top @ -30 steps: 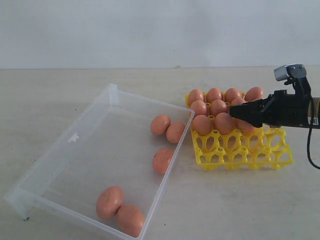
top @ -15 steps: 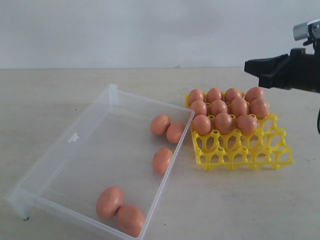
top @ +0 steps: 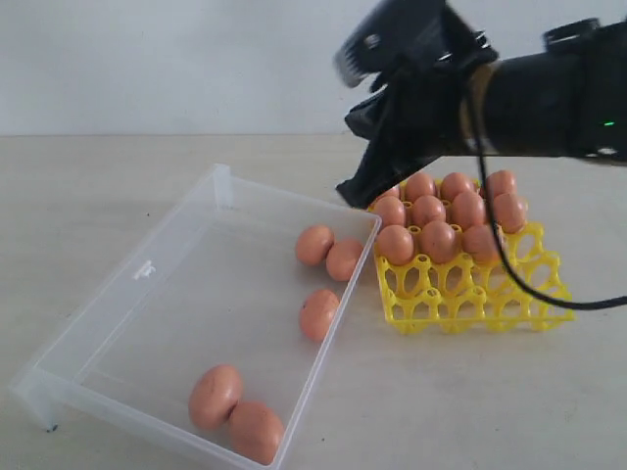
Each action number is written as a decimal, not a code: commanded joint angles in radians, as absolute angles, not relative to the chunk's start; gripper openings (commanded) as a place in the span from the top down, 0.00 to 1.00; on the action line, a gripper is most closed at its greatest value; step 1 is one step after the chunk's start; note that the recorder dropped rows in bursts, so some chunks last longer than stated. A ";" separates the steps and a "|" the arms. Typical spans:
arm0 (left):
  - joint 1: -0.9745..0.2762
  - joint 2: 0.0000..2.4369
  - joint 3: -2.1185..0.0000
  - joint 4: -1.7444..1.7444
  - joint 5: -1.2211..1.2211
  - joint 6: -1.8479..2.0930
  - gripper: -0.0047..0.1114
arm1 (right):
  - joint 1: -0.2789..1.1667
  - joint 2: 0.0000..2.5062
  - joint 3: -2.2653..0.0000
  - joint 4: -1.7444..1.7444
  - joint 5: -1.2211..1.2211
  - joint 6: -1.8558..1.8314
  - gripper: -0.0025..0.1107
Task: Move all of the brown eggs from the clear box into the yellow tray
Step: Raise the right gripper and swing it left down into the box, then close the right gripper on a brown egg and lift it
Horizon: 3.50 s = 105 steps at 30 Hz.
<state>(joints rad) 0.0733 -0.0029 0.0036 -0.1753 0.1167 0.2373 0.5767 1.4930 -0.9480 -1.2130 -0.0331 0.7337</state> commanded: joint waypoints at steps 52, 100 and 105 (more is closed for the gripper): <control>0.072 0.000 0.000 -0.340 -0.108 0.227 1.00 | 0.892 2.069 -1.477 0.305 0.826 0.424 0.36; 0.072 0.000 0.000 -0.239 0.293 0.227 1.00 | 0.880 1.882 -1.477 0.366 -0.082 0.258 0.98; 0.072 0.000 0.000 -0.247 0.293 0.227 1.00 | 0.951 1.867 -1.477 0.496 -0.366 0.370 0.98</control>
<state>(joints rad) 0.0733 -0.0029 0.0036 -0.2328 0.2878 0.2373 0.9210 1.8856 -1.4763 0.4191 -0.2011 0.3226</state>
